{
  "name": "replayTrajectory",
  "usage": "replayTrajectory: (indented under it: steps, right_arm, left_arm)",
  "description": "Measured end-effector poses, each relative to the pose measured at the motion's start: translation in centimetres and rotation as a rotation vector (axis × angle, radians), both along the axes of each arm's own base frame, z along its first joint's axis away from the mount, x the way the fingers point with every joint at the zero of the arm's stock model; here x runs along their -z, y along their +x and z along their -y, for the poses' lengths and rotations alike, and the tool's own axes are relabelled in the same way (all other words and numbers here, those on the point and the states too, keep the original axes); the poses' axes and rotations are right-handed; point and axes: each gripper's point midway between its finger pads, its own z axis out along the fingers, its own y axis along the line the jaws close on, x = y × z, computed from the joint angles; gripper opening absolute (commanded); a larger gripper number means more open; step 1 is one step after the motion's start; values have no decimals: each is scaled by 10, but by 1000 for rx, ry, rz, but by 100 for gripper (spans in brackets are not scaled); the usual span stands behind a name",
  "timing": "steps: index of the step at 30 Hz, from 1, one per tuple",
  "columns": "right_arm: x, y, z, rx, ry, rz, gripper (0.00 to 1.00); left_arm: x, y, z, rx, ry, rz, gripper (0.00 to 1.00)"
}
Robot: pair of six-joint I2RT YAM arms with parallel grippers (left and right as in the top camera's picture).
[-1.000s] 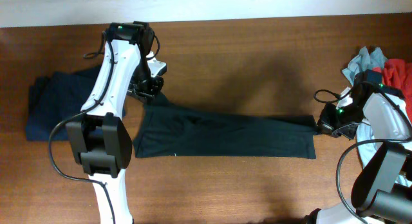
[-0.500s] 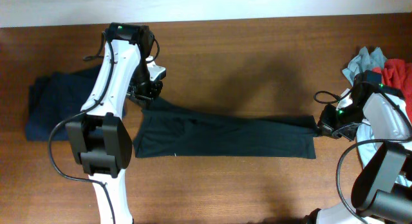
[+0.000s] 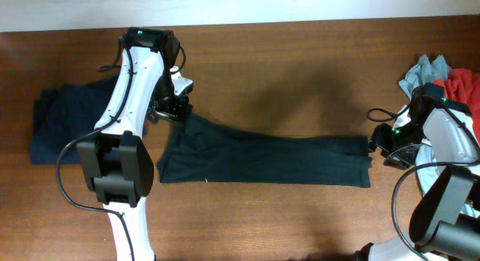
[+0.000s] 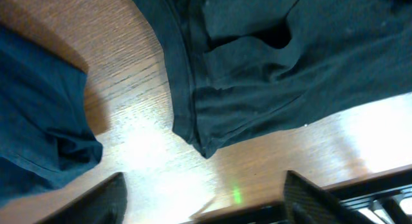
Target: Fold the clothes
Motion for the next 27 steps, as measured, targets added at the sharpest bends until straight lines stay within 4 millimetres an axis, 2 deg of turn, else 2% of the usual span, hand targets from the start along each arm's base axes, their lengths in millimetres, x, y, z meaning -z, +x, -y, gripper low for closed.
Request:
replayTrajectory:
  steps: [3,10,13,16,17,21,22,25,27]
  right_arm:
    - [0,1,0,-2,-1,6,68]
    - [-2,10,-7,-3,49,51,67]
    - [-4,16,-15,-31,92,86,67]
    - [-8,21,-22,-64,139,125,68]
    - [-9,22,-25,-69,152,135,69]
    - [-15,23,-36,-84,218,159,70]
    - [-17,23,-38,-86,231,164,71]
    - [-18,22,-41,-88,246,163,72]
    - [-19,22,-42,-87,251,165,72]
  left_arm:
    - [1,2,1,-2,-10,6,87]
    - [5,20,17,-25,-103,76,87]
    - [5,22,16,-66,-97,82,87]
    - [0,15,7,-125,-84,59,87]
    - [-5,10,1,-150,-79,49,87]
    - [-61,-3,-33,-266,-87,160,87]
    - [-85,-8,-43,-306,-93,233,87]
    - [-116,-15,-47,-338,-120,352,87]
    - [-121,-16,-37,-331,-155,404,87]
